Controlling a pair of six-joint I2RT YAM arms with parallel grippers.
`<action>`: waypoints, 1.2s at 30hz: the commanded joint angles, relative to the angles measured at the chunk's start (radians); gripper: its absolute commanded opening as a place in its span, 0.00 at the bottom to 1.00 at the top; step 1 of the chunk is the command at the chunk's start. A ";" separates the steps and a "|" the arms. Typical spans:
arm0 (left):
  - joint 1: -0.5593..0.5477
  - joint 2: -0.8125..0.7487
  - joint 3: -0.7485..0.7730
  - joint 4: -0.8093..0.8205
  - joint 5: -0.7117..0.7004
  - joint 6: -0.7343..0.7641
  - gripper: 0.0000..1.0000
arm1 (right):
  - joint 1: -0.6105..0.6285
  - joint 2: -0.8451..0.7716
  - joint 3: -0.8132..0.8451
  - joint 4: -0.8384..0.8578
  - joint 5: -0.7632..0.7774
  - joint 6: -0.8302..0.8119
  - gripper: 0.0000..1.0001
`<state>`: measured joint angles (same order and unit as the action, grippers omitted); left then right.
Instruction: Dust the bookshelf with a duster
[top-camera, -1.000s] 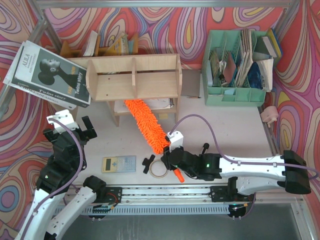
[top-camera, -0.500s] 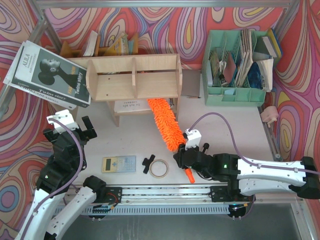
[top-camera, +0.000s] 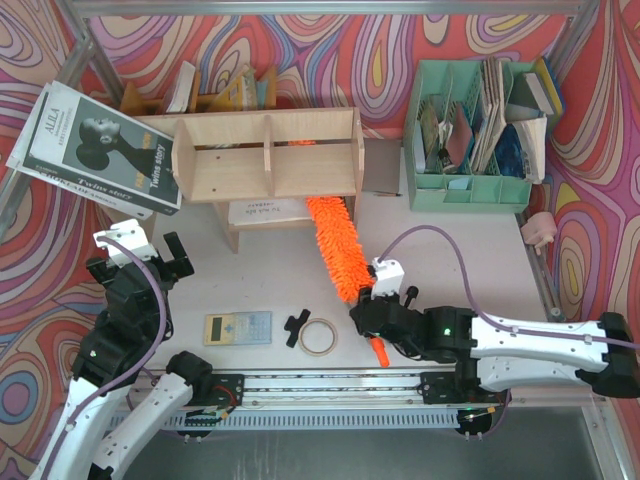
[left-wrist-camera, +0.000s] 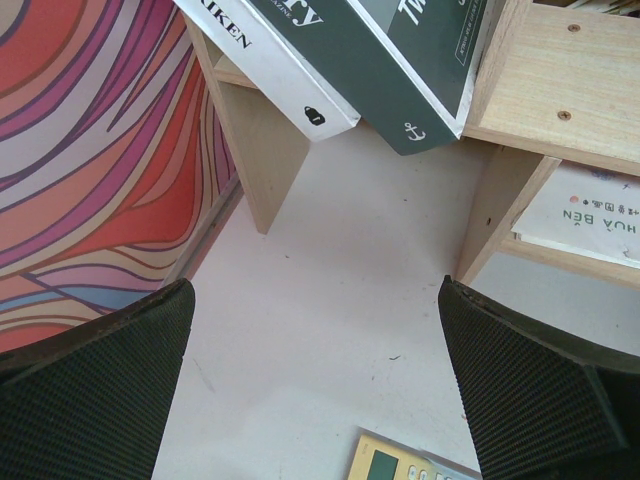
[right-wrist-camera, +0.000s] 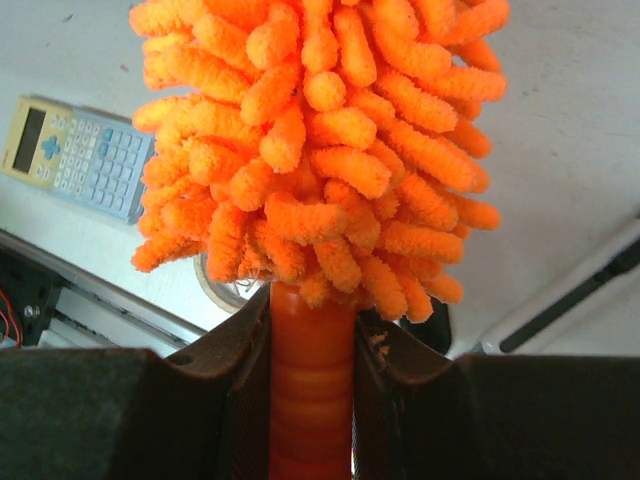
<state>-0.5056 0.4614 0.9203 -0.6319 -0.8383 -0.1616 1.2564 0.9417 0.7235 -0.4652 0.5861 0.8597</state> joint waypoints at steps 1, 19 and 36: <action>0.006 0.008 0.008 -0.002 -0.005 -0.008 0.99 | 0.001 0.066 0.024 0.219 -0.074 -0.150 0.00; 0.004 0.012 0.008 -0.002 -0.006 -0.006 0.99 | 0.008 0.017 0.017 0.014 0.070 0.010 0.00; 0.004 0.005 0.007 -0.003 -0.005 -0.009 0.99 | 0.007 0.024 0.023 -0.149 0.068 0.196 0.00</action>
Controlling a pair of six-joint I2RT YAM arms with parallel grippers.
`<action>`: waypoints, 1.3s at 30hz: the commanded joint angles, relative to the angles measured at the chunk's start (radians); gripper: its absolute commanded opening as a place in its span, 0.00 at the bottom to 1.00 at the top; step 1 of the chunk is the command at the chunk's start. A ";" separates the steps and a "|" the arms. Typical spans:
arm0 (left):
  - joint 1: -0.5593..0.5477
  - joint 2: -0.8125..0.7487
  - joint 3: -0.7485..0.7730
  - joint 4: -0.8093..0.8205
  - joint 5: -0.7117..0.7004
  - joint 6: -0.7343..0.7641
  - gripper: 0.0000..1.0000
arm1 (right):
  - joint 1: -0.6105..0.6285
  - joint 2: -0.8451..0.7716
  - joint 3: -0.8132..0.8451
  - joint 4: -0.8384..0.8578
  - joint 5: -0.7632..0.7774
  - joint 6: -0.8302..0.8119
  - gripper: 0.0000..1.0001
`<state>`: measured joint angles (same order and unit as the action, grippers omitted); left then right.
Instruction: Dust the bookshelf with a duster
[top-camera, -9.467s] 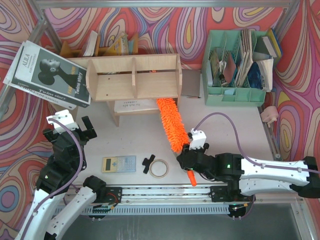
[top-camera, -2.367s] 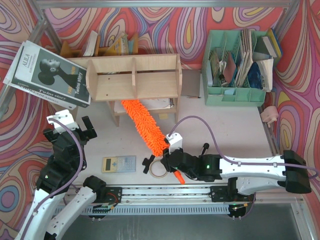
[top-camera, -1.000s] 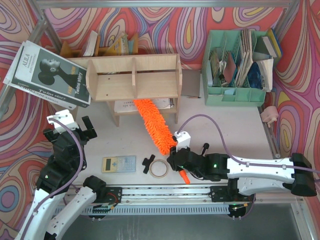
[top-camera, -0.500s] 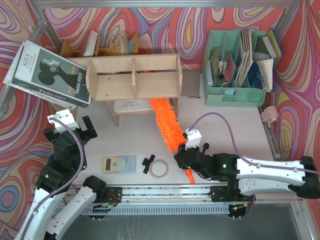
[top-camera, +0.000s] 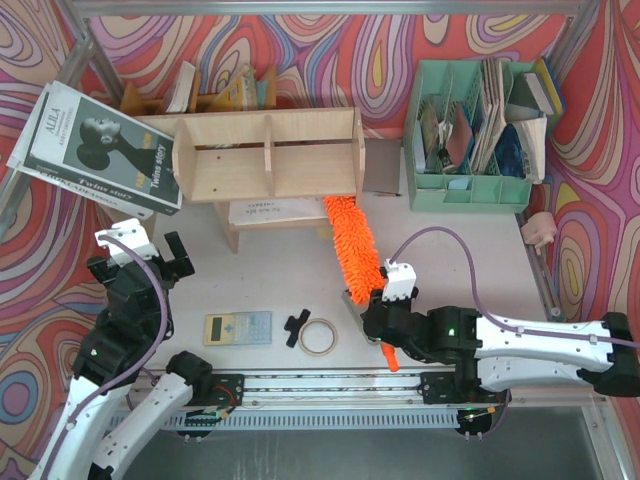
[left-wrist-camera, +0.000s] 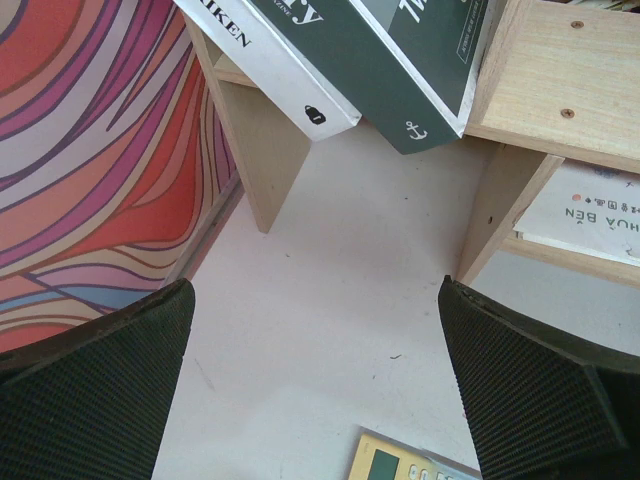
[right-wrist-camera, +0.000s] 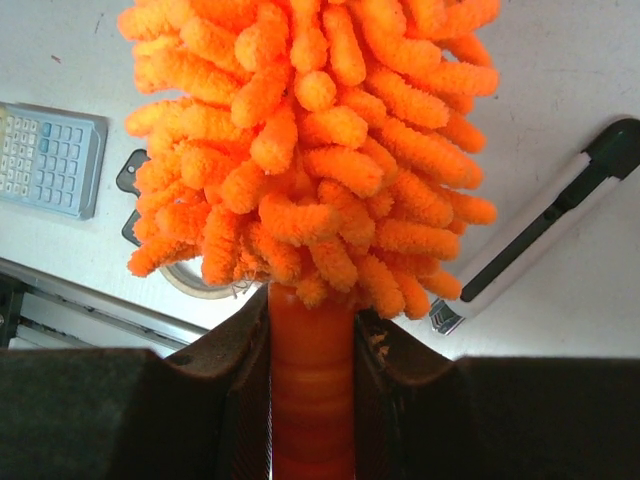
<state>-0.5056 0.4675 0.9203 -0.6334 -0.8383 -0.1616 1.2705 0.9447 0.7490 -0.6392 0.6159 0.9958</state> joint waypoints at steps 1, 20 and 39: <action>0.005 -0.002 0.008 -0.001 -0.005 -0.009 0.99 | -0.007 0.033 -0.004 0.048 0.026 0.052 0.00; 0.006 -0.003 0.009 -0.001 -0.005 -0.010 0.99 | -0.007 0.137 0.026 0.400 -0.190 -0.312 0.00; 0.005 -0.007 0.008 -0.003 -0.008 -0.011 0.99 | 0.006 0.198 0.032 0.403 -0.401 -0.493 0.00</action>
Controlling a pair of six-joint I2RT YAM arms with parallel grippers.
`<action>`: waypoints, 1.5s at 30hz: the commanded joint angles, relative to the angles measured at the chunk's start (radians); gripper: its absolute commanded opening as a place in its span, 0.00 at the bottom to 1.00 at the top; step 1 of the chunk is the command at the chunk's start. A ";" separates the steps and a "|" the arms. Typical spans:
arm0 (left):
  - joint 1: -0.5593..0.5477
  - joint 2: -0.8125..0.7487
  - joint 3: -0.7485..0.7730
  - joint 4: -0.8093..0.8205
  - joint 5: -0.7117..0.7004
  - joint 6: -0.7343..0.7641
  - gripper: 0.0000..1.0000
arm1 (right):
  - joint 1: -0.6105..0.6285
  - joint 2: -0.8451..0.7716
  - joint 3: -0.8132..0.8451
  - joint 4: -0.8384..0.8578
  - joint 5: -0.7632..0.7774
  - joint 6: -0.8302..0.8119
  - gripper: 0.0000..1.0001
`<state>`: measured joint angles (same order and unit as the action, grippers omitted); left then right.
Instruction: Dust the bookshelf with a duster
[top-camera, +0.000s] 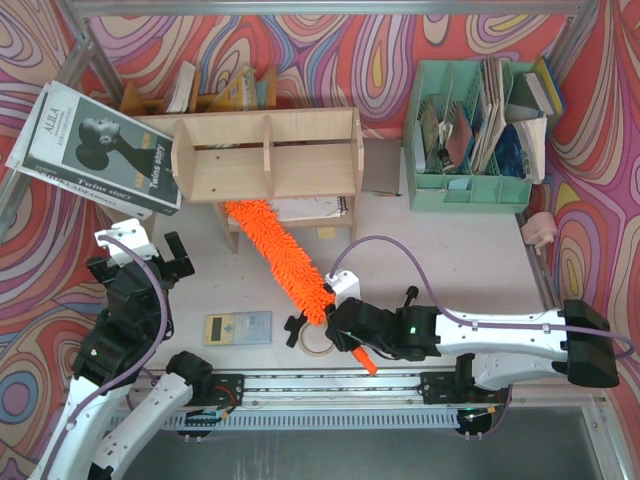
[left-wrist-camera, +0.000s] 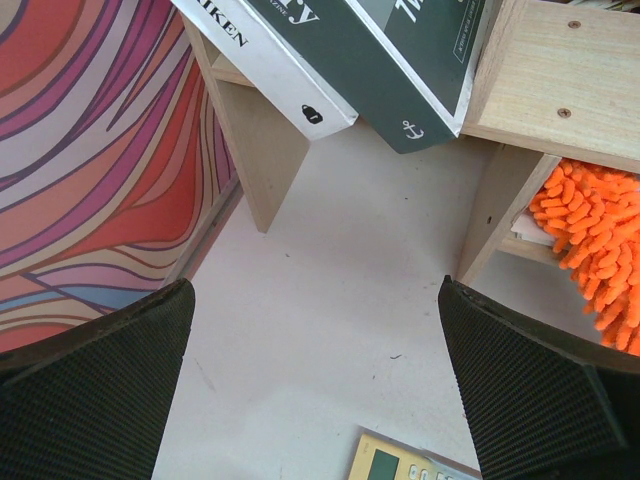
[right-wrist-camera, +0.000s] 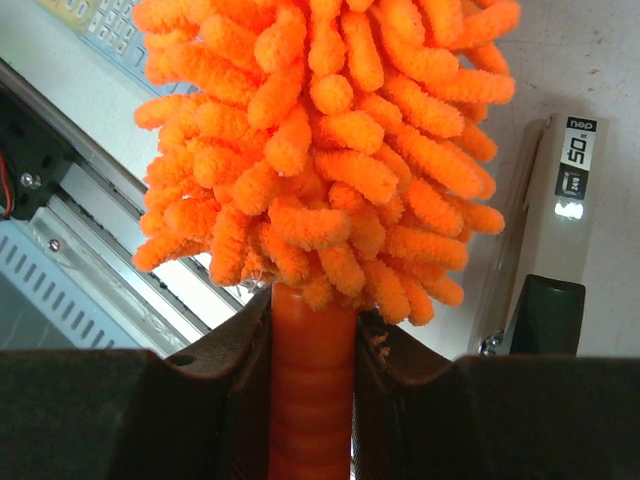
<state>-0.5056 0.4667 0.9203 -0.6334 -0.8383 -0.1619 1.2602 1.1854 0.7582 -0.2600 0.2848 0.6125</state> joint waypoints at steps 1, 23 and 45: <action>0.004 -0.006 0.009 -0.003 -0.008 -0.010 0.99 | 0.017 -0.056 0.017 0.007 -0.072 -0.117 0.00; 0.005 0.004 0.009 -0.003 -0.015 -0.010 0.99 | 0.021 -0.402 -0.071 -0.284 -0.111 -0.051 0.00; 0.004 -0.002 0.008 -0.005 -0.023 -0.013 0.98 | 0.079 -0.448 -0.201 -0.237 -0.068 0.038 0.00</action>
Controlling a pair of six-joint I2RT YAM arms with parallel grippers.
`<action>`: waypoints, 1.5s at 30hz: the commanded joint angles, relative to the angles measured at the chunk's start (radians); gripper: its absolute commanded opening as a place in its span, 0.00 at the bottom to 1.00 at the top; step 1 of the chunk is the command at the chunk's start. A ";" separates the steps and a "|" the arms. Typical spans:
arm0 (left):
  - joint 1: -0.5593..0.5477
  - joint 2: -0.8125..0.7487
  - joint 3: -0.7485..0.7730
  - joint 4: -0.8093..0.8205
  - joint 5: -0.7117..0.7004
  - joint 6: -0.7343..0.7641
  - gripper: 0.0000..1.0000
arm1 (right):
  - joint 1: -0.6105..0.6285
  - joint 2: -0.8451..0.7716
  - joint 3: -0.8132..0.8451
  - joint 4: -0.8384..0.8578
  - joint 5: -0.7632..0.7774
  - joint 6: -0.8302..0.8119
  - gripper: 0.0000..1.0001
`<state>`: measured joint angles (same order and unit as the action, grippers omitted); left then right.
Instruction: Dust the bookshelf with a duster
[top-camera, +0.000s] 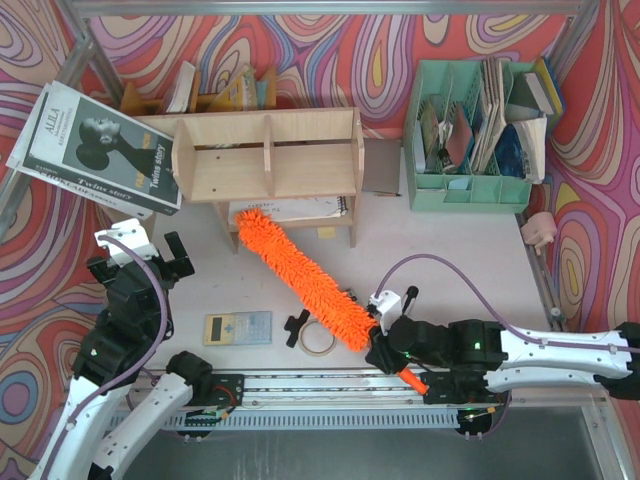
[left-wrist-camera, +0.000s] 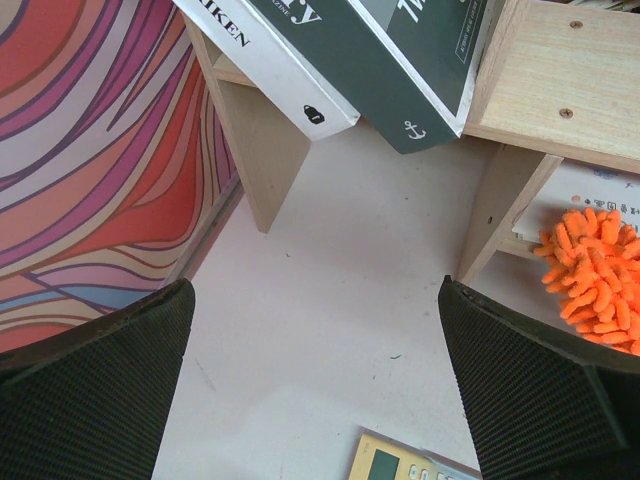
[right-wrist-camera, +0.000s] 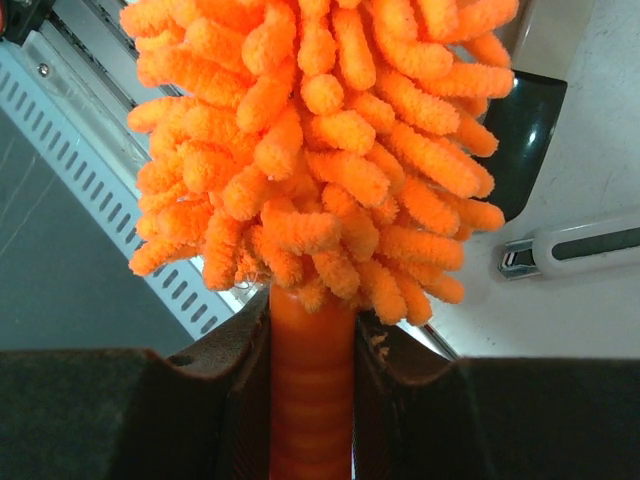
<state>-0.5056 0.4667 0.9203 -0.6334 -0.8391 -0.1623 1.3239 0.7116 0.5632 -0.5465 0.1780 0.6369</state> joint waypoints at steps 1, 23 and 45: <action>0.004 -0.002 0.009 -0.005 -0.023 -0.013 0.99 | 0.018 0.033 -0.008 0.052 0.041 0.011 0.00; 0.005 -0.009 0.009 -0.003 -0.023 -0.012 0.99 | 0.254 0.095 0.008 -0.021 0.322 0.194 0.00; 0.006 -0.009 0.008 -0.002 -0.013 -0.015 0.98 | 0.196 0.323 0.010 0.198 0.466 0.143 0.00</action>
<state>-0.5056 0.4667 0.9203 -0.6334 -0.8391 -0.1692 1.5509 1.0298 0.5617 -0.4580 0.5552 0.8227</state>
